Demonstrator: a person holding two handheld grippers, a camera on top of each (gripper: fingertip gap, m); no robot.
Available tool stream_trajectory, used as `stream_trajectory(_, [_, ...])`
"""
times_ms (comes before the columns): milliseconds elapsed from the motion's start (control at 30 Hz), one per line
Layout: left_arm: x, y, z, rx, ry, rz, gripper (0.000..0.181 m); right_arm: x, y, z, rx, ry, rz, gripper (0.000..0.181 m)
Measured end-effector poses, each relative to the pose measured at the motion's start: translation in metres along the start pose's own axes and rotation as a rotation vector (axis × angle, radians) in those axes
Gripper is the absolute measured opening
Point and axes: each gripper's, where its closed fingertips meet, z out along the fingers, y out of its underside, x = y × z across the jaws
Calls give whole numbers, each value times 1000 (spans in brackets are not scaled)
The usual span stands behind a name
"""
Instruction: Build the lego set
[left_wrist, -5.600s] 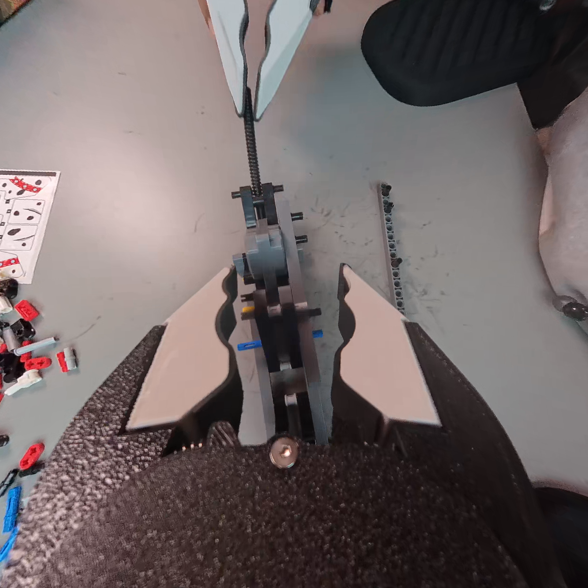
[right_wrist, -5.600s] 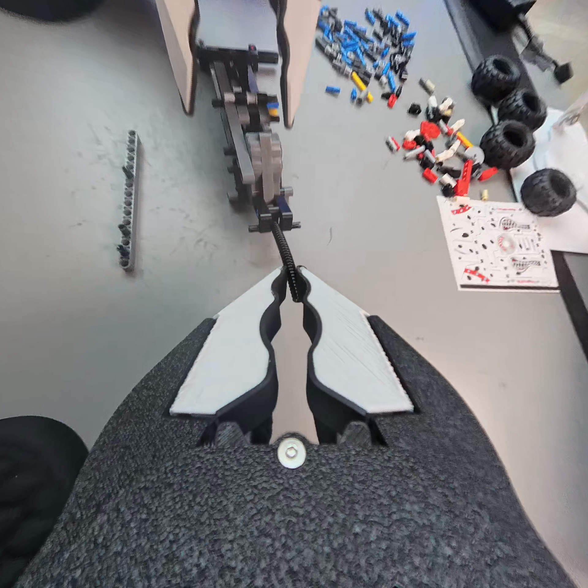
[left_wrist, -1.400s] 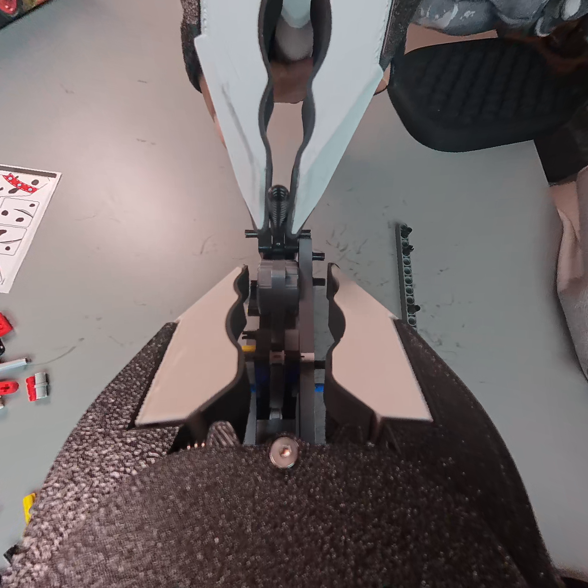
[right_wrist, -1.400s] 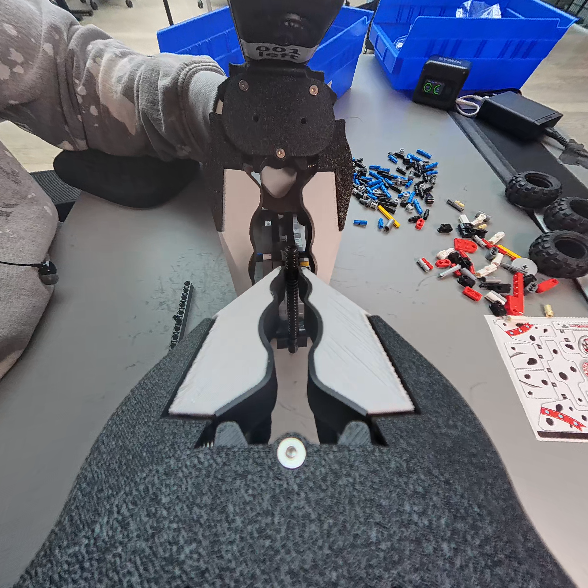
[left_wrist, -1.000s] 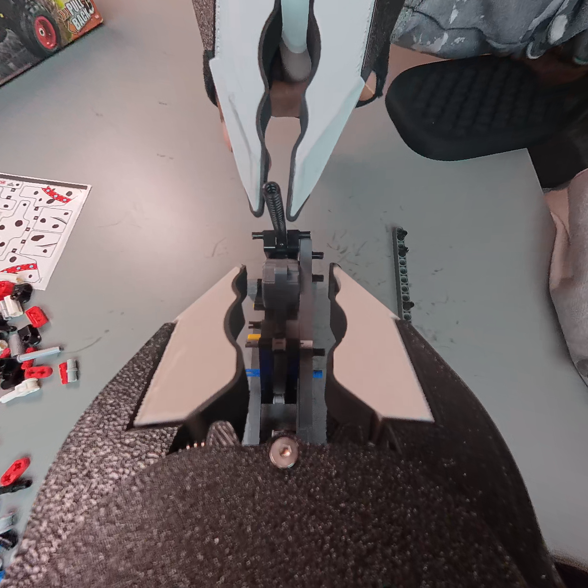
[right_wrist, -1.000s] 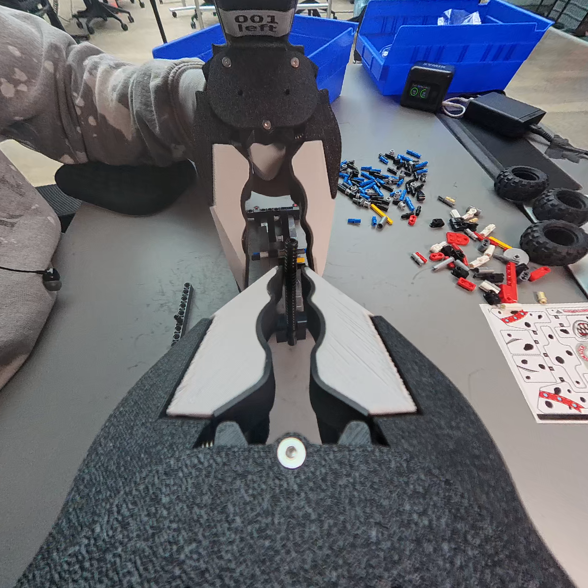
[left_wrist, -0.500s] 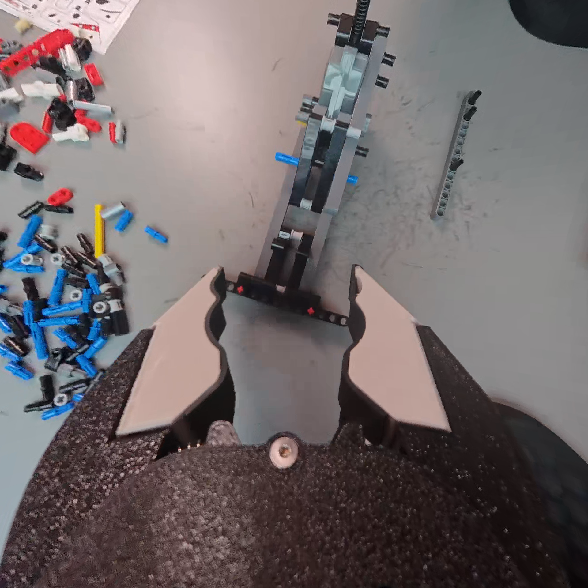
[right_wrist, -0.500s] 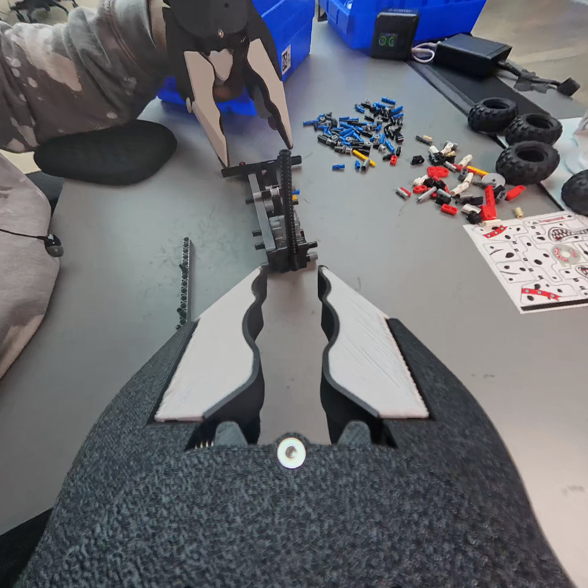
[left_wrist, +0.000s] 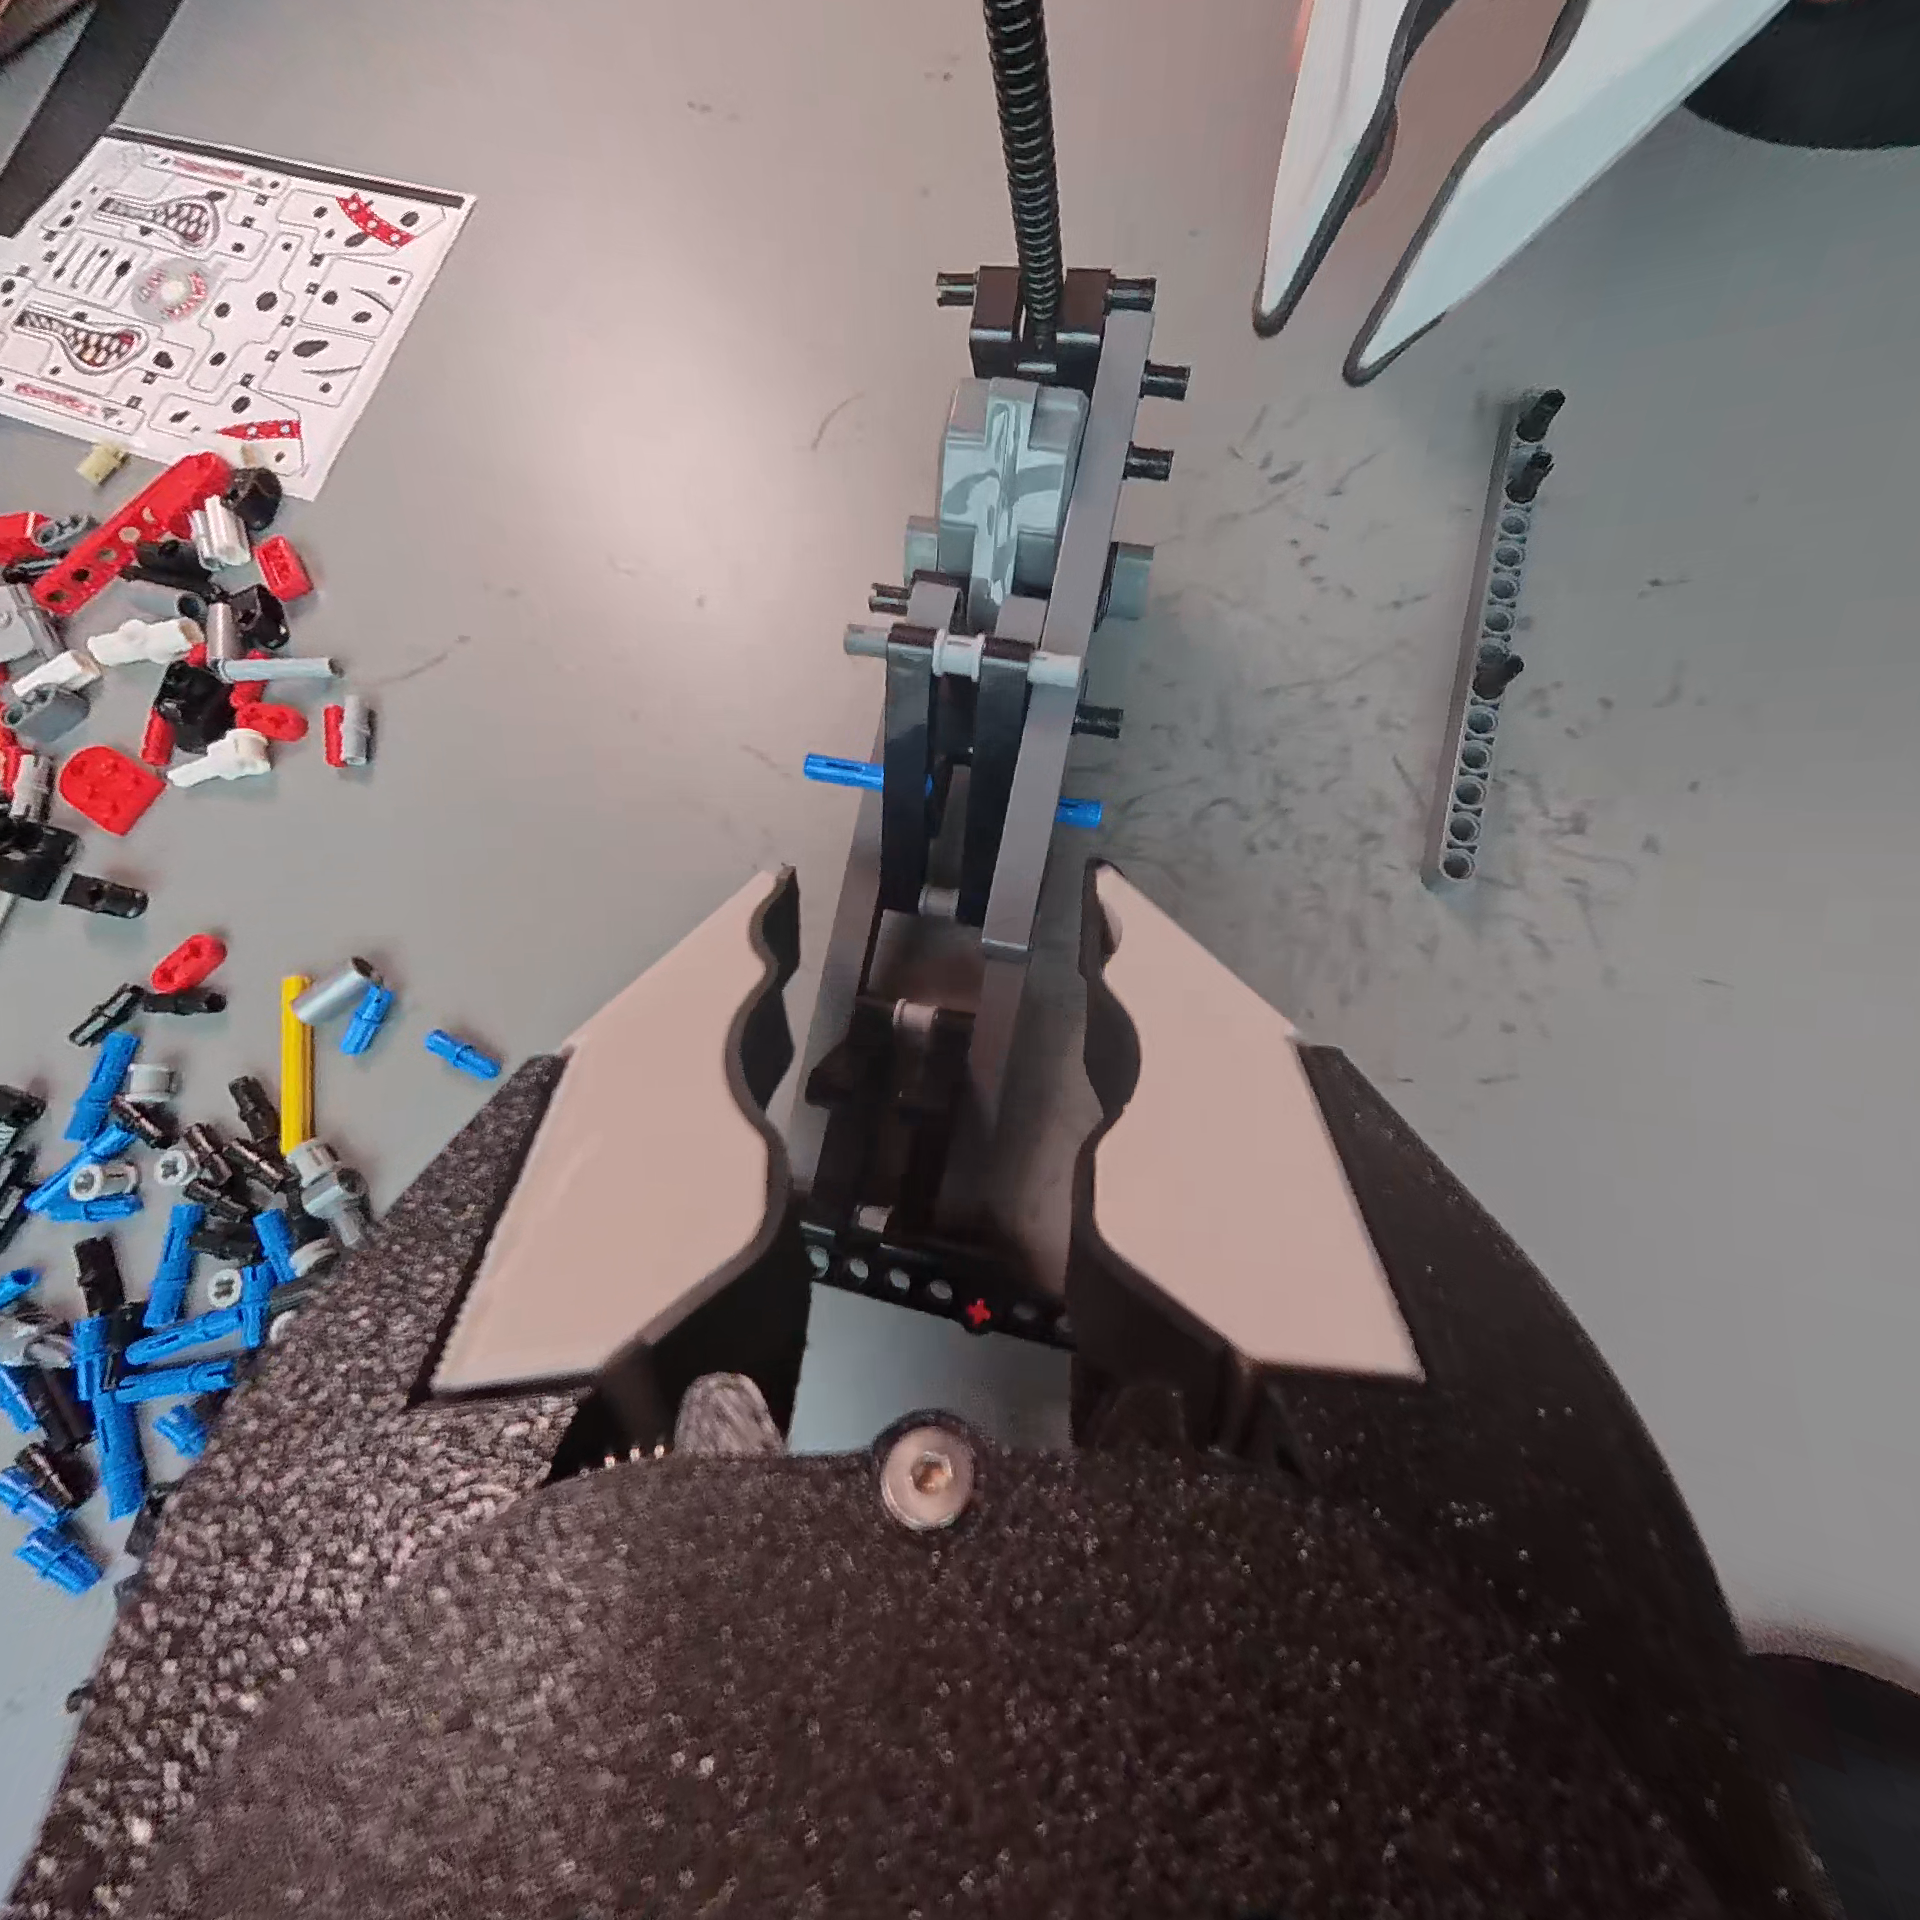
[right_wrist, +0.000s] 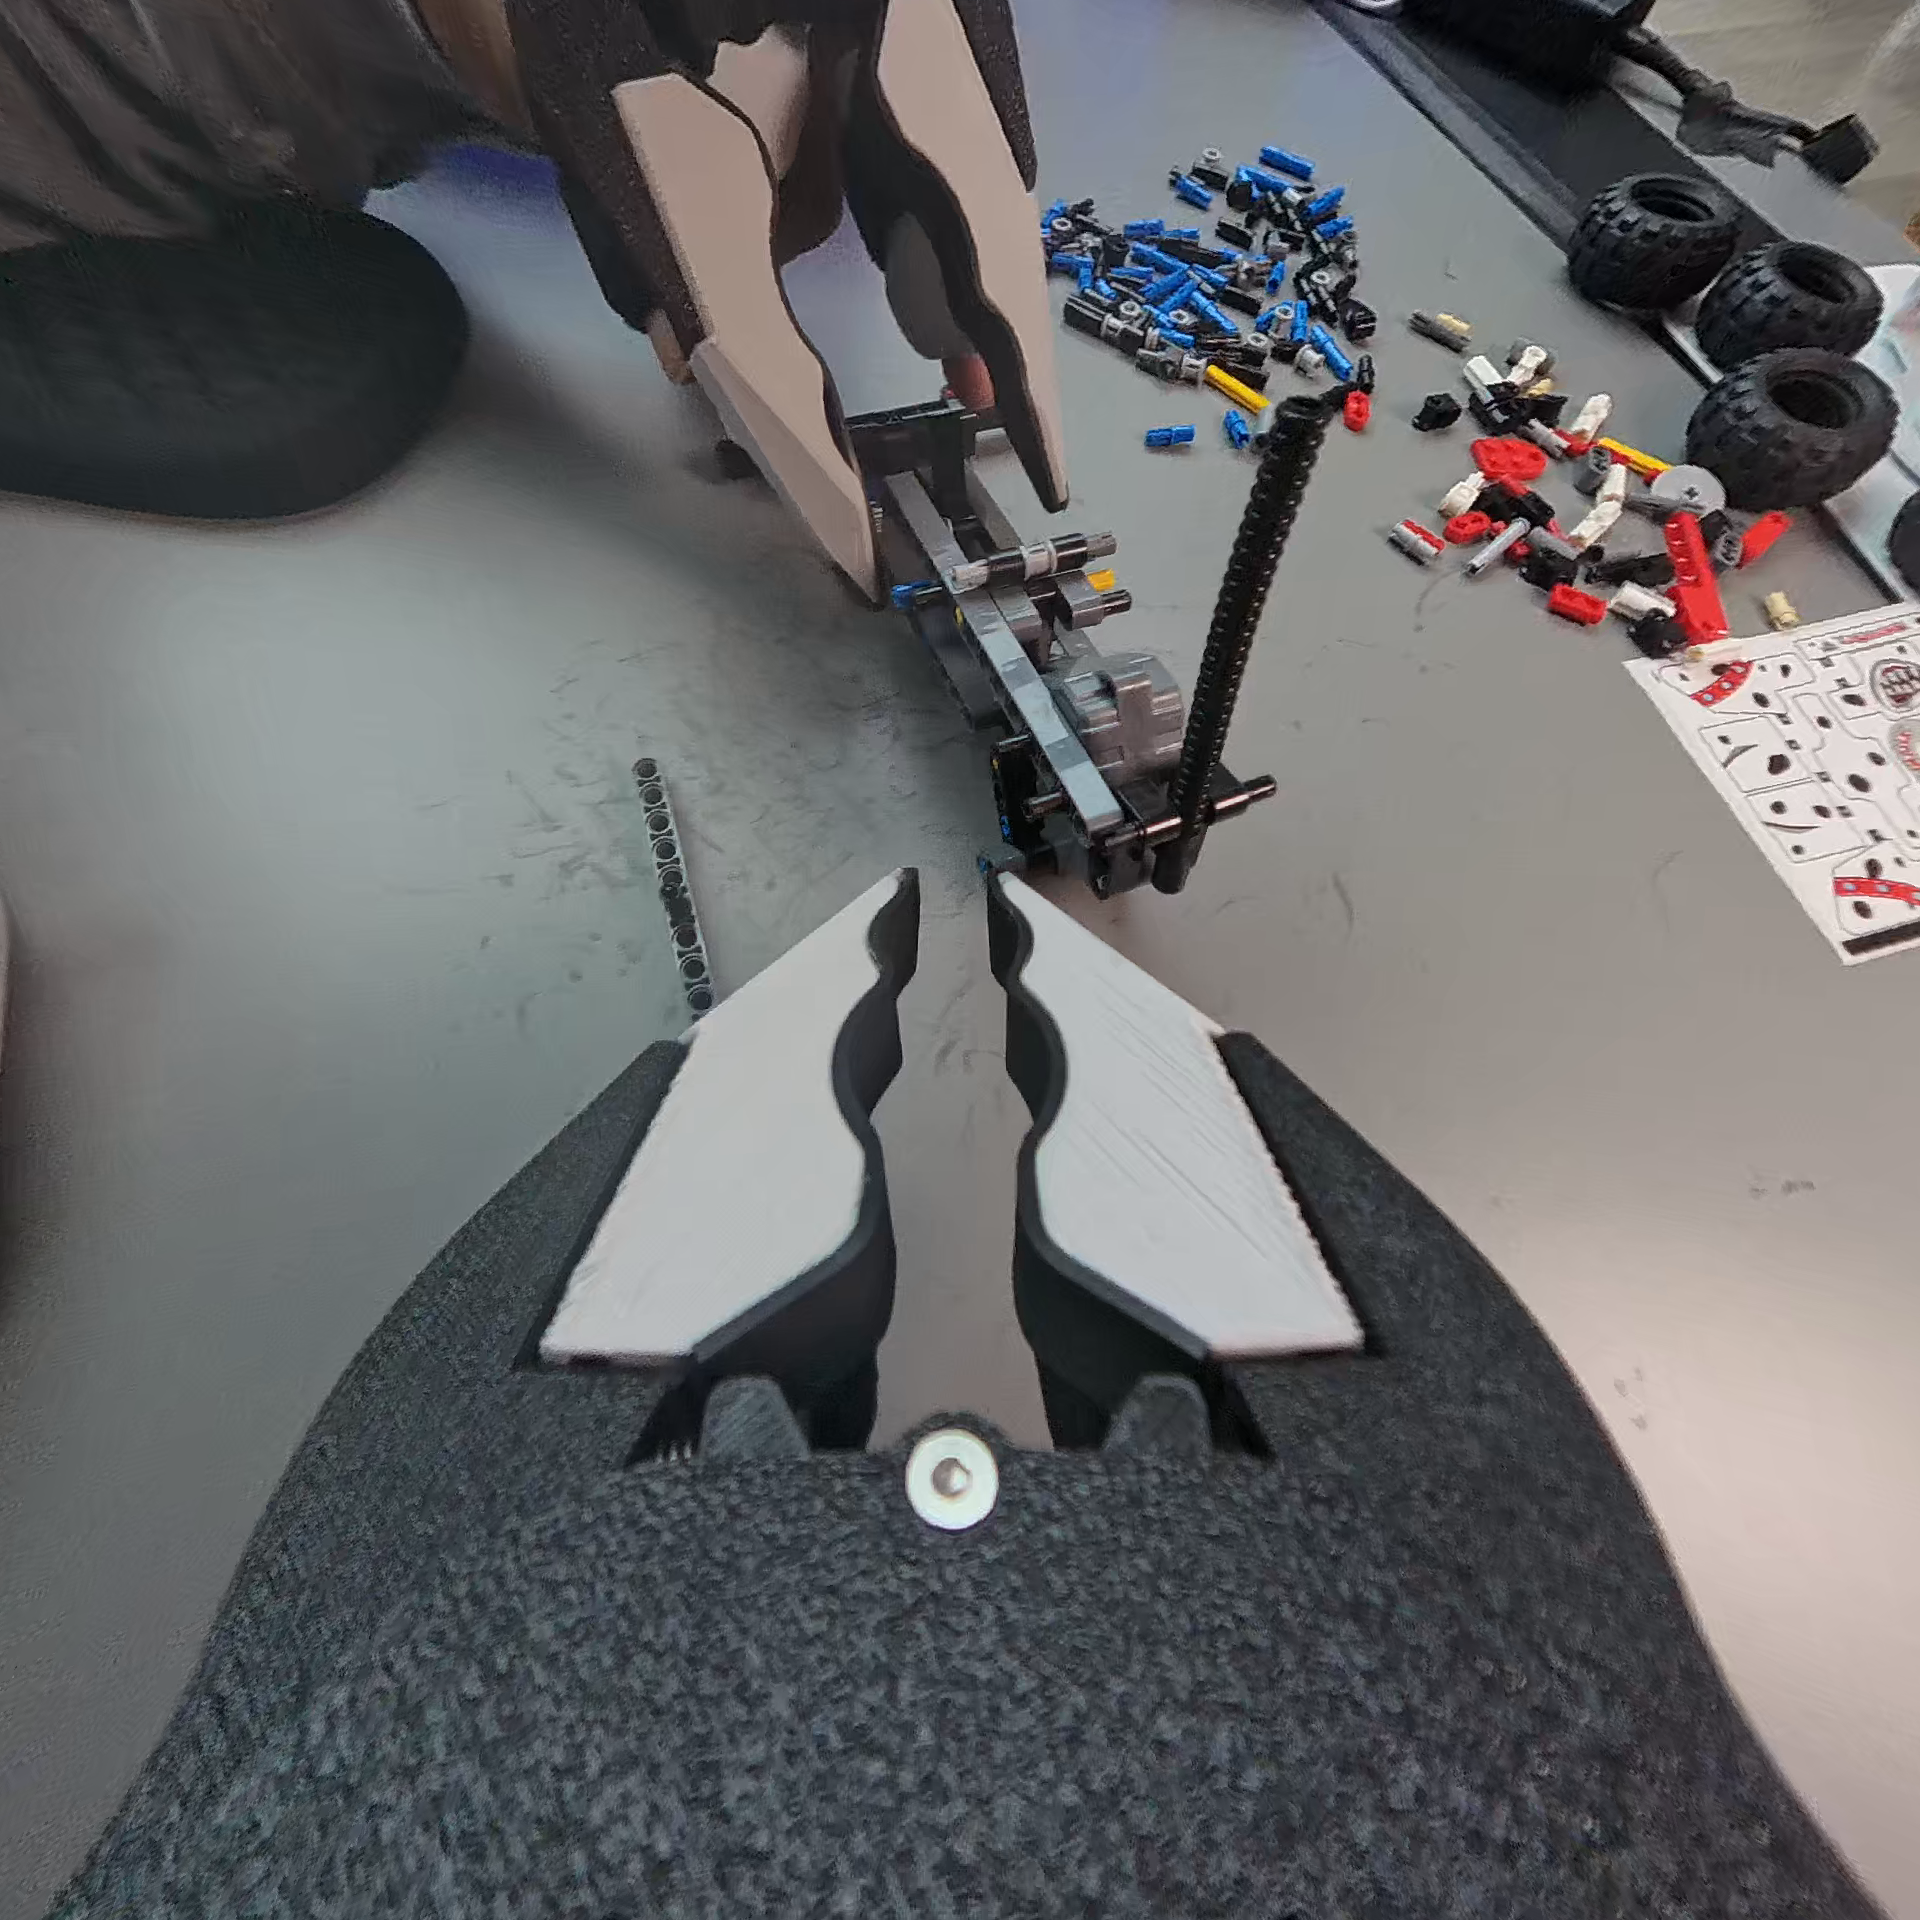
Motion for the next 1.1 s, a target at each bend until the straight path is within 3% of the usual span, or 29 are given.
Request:
stream_trajectory(167, [7,-8,7,48,41,-46,54,14,-7,12,23,98,-59,12])
stream_trajectory(500, [3,-29,7,118,57,-31,65,10,-7,12,98,35,-45,10])
stream_trajectory(833, [10,-24,12,71,92,4,45,-7,-25,2,181,6,-119,8])
stream_trajectory(1000, [15,-28,4,75,126,12,64,-17,-41,6,134,10,-235,13])
stream_trajectory(1100, [12,-28,3,57,155,30,66,-12,-42,14,83,20,-287,14])
